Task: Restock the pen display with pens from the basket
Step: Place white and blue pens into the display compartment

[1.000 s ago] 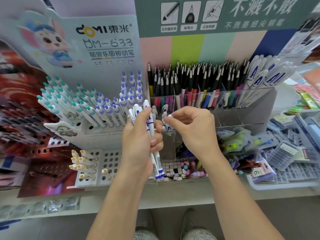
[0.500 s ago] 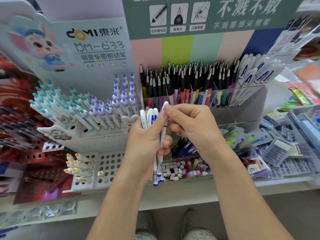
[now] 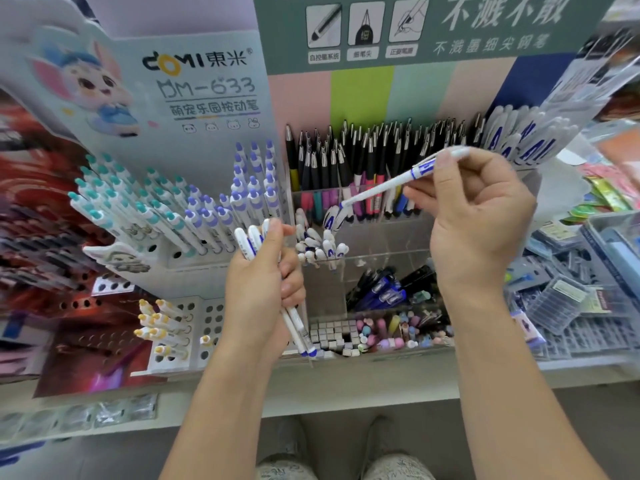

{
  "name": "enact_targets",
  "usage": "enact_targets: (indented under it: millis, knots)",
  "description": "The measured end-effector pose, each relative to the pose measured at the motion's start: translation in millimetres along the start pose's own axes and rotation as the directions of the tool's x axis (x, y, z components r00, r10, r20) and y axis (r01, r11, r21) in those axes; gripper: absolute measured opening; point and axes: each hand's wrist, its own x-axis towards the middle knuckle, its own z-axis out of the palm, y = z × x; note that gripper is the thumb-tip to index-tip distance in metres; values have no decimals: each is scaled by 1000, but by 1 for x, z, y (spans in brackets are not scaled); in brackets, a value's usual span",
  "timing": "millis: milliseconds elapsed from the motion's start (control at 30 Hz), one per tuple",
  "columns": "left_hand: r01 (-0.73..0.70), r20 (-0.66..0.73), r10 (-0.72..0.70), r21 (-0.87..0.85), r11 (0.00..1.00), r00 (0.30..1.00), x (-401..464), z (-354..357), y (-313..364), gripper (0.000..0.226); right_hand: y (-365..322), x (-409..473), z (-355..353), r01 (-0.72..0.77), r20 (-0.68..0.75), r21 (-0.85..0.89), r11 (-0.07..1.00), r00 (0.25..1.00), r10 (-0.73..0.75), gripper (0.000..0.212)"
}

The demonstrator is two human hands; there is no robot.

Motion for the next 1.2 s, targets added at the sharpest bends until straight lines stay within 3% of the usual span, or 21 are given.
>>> enact_targets:
  millis: [167,300,367,467,600,800,933,1100,1200]
  knots:
    - [72,27,-70,-107,992,997,1,-5,3,22,23,-15,2,60,116,-137,989,992,-44,4]
    - [95,47,-88,-153,984,995,0,-7,1,21,5,-4,-2,169,22,-80,982,986,-168,6]
    - [98,51,-91,-155,983,995,-1,-9,1,22,1,5,-4,220,97,-163,962,974,-206,7]
    - [102,50,-94,-182,978,994,0,-9,0,24,15,1,-2,220,279,-315,923,951,-131,9]
    - [106,73,-91,-237,966,993,1,-11,0,30,39,-16,3,154,401,-395,905,916,19,12]
    - [85,60,-73,-223,971,996,1,-7,-1,20,55,-25,14,20,416,-409,913,894,167,24]
    - [47,-14,-49,-128,991,999,3,-3,-1,18,56,-32,21,-16,490,-440,898,834,255,25]
    - [22,7,-21,-69,997,1000,1,1,-1,20,54,-25,18,-81,541,-467,880,761,357,27]
    - [42,74,-41,-14,999,996,1,6,0,21,45,-24,13,-34,465,-459,888,842,273,23]
